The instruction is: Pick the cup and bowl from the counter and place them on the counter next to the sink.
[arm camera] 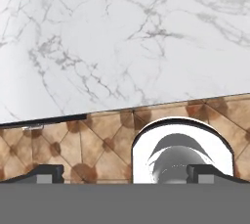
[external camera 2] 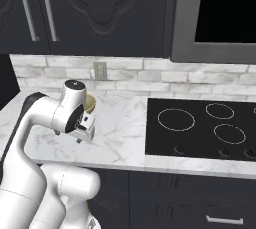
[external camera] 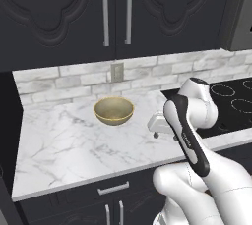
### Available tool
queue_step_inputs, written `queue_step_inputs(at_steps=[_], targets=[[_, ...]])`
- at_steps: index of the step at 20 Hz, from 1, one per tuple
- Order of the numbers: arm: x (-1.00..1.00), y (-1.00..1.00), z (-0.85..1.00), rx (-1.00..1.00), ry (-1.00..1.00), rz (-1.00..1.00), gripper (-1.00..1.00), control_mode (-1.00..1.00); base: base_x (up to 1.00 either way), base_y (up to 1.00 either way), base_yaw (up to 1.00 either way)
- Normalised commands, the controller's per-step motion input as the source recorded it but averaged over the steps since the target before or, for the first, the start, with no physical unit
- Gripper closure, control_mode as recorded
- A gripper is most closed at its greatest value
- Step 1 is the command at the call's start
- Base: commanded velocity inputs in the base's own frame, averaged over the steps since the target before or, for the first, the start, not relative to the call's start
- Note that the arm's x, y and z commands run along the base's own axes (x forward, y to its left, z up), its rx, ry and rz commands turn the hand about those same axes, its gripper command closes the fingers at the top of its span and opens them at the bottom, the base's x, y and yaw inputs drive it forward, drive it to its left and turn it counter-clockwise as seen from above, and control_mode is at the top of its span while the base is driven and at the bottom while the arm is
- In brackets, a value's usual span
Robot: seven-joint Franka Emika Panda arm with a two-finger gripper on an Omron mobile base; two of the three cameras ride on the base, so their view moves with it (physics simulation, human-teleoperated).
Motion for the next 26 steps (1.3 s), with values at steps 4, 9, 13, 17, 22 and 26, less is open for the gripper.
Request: queue_step_inputs(at_steps=[4, 9, 13, 17, 22, 26], targets=[[0.00, 0.00, 0.00, 0.00, 0.00, 0.00, -1.00, 1.00, -0.11, 0.00, 0.00], [-0.14, 0.00, -0.03, 0.04, -0.21, 0.00, -1.00, -1.00, 0.00, 0.00, 0.00], [-0.19, 0.00, -0.17, 0.12, -0.41, 0.00, -1.00, -1.00, 0.00, 0.00, 0.00], [-0.10, 0.00, -0.14, 0.14, -0.38, 0.00, -1.00, -1.00, 0.00, 0.00, 0.00], [0.20, -0.03, 0.00, 0.02, -0.04, -0.06, -1.00, -1.00, 0.00, 0.00, 0.00], [0.53, 0.00, 0.00, 0.00, 0.03, -0.17, -1.00, -1.00, 0.00, 0.00, 0.00]])
